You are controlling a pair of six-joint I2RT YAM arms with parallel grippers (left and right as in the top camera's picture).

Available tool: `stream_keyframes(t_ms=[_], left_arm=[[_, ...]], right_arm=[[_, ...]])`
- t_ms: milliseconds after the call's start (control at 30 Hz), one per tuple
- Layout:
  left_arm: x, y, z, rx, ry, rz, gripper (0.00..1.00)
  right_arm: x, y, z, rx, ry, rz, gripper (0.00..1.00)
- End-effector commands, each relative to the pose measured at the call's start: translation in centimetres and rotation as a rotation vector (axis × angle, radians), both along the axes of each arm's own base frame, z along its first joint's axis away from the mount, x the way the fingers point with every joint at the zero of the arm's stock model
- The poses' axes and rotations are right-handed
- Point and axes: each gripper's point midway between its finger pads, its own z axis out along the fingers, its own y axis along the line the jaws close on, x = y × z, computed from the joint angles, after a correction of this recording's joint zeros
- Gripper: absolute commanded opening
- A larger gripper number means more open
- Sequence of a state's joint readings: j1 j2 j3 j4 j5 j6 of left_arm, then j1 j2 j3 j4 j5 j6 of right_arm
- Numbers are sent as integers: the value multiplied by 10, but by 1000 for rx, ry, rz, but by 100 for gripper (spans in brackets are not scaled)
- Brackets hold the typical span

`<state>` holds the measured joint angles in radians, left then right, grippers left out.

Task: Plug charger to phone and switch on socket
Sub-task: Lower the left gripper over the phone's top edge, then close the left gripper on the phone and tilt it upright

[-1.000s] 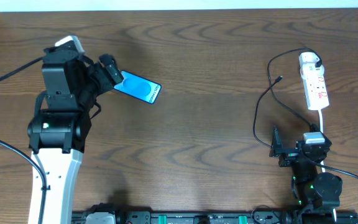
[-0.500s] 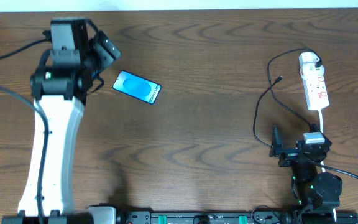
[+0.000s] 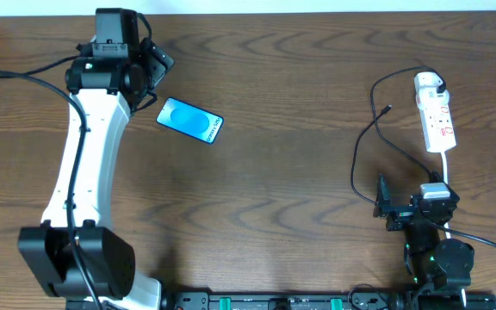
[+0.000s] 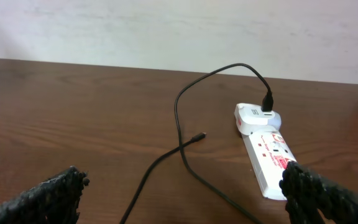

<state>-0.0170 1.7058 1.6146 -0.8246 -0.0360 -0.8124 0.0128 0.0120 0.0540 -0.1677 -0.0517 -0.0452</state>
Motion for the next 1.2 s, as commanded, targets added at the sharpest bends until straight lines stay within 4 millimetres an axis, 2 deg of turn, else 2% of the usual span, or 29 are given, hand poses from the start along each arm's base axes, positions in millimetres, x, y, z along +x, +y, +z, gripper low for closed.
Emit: stream_keyframes(t_ms=[0,233,400,533,700,867,1167], left_arm=[[7,-1,2,-14,-17,14,95],[10,-20,0,-41,-21,-2,95],[11,-22,0,-16,-34,64,95],[17,-24,-8,-24,-26,72,95],[21,-24,-31,-21,26,71,95],[26,-34,-60,-62,87,45,95],[25,-44,-132,-107,253,55,95]], right_arm=[[0,0,-2,-13,0,1,99],[0,0,-2,-13,0,1,99],[0,0,-2,-13,0,1,99],[0,0,-2,-13,0,1,99],[0,0,-2,-13,0,1,99],[0,0,-2,-13,0,1,99],[0,0,-2,-13,0,1,99]])
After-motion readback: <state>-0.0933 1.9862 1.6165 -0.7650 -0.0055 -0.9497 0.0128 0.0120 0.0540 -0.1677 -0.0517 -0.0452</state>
